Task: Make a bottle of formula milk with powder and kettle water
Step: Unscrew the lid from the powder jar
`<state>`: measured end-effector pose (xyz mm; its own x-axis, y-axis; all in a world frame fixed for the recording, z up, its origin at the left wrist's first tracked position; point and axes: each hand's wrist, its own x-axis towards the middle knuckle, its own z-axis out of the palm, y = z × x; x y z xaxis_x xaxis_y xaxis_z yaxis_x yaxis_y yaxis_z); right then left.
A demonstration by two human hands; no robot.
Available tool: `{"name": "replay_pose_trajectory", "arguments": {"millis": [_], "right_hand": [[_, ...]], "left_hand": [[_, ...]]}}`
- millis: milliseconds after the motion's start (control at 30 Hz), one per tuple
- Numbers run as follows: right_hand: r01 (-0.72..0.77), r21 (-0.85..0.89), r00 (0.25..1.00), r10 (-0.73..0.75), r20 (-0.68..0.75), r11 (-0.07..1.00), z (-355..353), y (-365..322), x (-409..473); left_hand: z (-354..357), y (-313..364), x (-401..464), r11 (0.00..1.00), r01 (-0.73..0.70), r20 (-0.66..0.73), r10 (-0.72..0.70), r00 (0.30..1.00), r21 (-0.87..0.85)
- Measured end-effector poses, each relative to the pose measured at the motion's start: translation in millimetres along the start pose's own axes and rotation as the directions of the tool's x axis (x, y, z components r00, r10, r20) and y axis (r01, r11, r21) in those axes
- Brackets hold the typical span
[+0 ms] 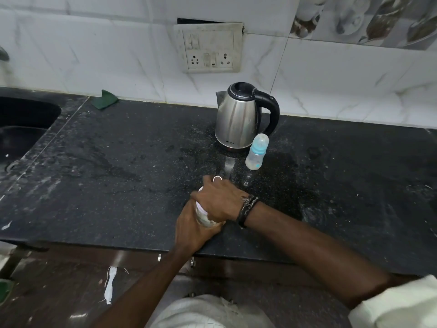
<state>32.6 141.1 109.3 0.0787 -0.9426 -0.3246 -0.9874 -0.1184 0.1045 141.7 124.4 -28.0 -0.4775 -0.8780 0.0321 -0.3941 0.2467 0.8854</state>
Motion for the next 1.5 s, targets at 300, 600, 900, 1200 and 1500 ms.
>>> {"name": "replay_pose_trajectory", "arguments": {"millis": [300, 600, 900, 1200, 1500], "right_hand": [[-0.187, 0.125, 0.979, 0.195, -0.053, 0.974, -1, 6, 7], [-0.129, 0.12, 0.99, 0.135, -0.043, 0.984, 6, -1, 10], [0.065, 0.232, 0.996, -0.047, -0.082, 0.971, 13, 18, -9], [-0.058, 0.613, 0.925, 0.273, -0.263, 0.788, 51, 65, -55], [-0.304, 0.418, 0.913, 0.387, -0.128, 0.856, 120, 56, -75]], "left_hand": [[-3, -6, 1, 0.999, 0.035, 0.005, -0.035, 0.999, 0.009], [-2, -5, -1, 1.0, 0.006, 0.001, -0.006, 1.0, -0.008], [0, -14, 1, 0.999, -0.016, 0.0, 0.016, 1.0, -0.038], [1, -13, 0, 0.999, -0.049, -0.041, 0.049, 0.998, -0.001], [3, -17, 1, 0.998, -0.065, -0.044, 0.064, 0.997, -0.011]]}}
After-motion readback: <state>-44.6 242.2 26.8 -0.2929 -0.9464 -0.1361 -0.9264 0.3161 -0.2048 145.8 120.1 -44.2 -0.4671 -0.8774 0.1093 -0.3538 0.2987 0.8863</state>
